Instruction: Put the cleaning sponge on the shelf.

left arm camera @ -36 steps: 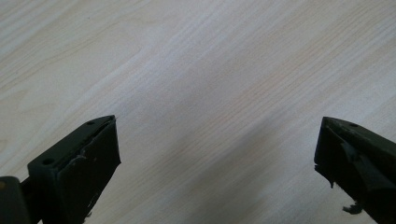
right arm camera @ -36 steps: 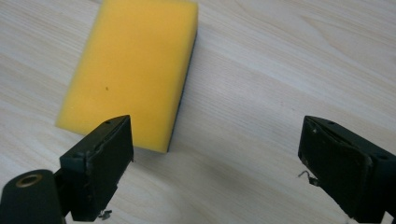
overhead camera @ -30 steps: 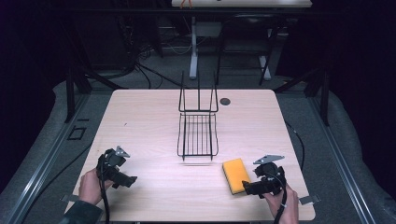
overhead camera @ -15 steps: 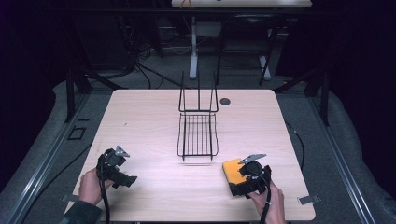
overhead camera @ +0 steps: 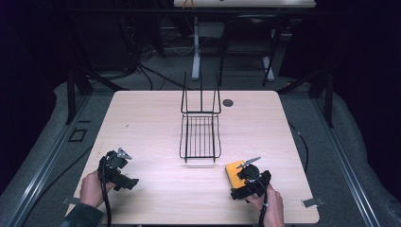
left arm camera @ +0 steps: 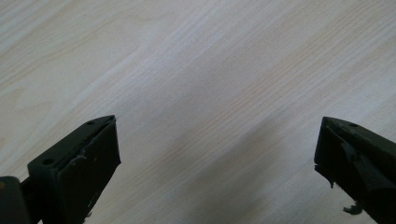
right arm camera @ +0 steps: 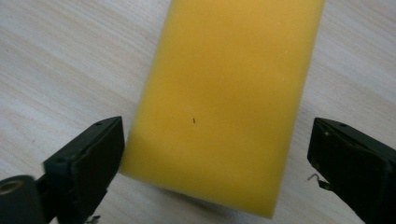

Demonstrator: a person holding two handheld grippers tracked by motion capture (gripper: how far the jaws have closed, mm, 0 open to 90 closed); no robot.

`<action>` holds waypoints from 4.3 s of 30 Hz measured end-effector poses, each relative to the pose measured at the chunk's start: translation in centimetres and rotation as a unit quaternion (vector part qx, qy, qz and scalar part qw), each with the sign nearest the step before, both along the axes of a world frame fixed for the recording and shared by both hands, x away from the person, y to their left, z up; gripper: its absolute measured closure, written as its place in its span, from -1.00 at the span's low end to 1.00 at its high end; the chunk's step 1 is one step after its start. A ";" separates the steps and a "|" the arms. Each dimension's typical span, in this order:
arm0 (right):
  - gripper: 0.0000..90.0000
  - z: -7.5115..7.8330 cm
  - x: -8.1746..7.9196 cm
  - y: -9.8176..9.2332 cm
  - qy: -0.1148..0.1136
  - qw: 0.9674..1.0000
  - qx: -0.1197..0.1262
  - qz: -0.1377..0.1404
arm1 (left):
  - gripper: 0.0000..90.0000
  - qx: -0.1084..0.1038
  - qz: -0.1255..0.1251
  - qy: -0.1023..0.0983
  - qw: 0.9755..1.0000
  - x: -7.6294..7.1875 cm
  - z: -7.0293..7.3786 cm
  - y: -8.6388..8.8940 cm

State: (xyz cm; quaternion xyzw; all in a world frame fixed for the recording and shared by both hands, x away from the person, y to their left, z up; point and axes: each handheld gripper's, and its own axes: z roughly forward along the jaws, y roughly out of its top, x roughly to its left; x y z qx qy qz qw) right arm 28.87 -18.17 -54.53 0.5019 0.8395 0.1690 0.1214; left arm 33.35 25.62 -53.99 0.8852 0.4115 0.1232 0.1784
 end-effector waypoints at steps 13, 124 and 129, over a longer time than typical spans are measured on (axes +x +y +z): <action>-0.47 -0.2 -0.2 -0.1 -0.001 1.000 0.006 0.010 | -0.99 0.003 -0.001 0.005 1.000 -0.1 0.0 0.0; -0.41 7.8 3.8 3.2 -0.112 0.991 0.035 0.060 | -0.99 0.006 -0.001 0.005 1.000 -0.1 -0.1 0.0; -0.41 7.9 4.2 3.5 -0.116 0.990 0.035 0.065 | -0.99 0.005 -0.001 0.005 1.000 -0.1 -0.1 0.0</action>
